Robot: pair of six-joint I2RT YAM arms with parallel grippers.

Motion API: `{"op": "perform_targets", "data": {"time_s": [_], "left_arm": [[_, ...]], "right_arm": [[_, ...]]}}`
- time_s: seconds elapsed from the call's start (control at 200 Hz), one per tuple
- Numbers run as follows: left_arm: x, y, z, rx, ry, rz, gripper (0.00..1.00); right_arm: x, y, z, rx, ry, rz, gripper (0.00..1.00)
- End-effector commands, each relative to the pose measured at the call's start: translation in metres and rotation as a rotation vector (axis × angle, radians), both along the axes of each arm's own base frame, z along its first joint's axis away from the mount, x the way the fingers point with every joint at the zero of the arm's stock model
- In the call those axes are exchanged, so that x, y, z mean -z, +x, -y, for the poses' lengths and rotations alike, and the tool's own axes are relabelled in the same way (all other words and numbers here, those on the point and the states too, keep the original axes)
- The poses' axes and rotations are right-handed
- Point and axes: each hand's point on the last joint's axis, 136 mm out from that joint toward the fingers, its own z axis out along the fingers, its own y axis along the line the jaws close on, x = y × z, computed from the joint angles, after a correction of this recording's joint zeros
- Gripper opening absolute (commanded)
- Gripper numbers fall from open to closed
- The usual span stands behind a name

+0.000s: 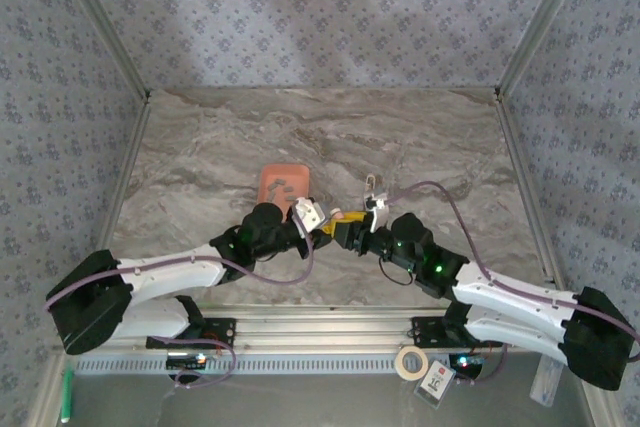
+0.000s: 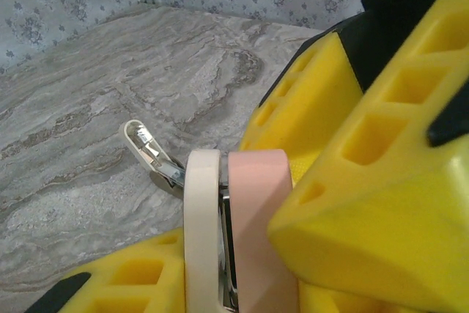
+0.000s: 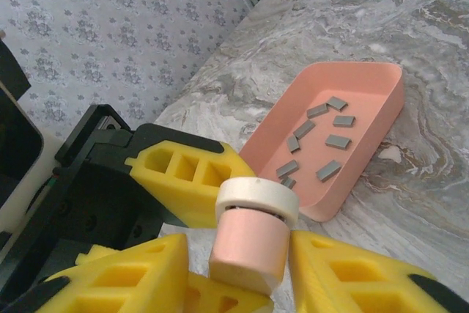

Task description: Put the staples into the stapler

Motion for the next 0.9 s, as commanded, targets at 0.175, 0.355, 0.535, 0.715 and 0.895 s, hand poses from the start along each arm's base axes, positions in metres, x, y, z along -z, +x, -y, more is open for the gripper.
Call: {"op": "perform_targets", "data": {"time_s": [0.175,0.355,0.535,0.715,0.895], "left_arm": [[-0.027,-0.009,0.006,0.047,-0.082,0.048,0.33],[-0.023,-0.009,0.0,0.033,-0.055,0.039,0.62],[-0.019,-0.01,-0.015,0.012,-0.034,-0.014,0.74],[-0.022,-0.021,-0.03,0.094,-0.001,-0.074,0.73],[-0.024,-0.034,-0.041,0.173,0.072,-0.045,0.68]], "right_arm": [[-0.015,0.004,-0.013,-0.04,0.005,0.052,0.17],[-0.01,0.014,-0.004,-0.039,-0.063,0.078,0.1],[-0.014,0.016,0.0,-0.147,-0.146,0.162,0.06],[-0.007,0.003,0.007,-0.304,-0.262,0.215,0.03],[-0.008,-0.018,0.01,-0.461,-0.334,0.312,0.03]]}}
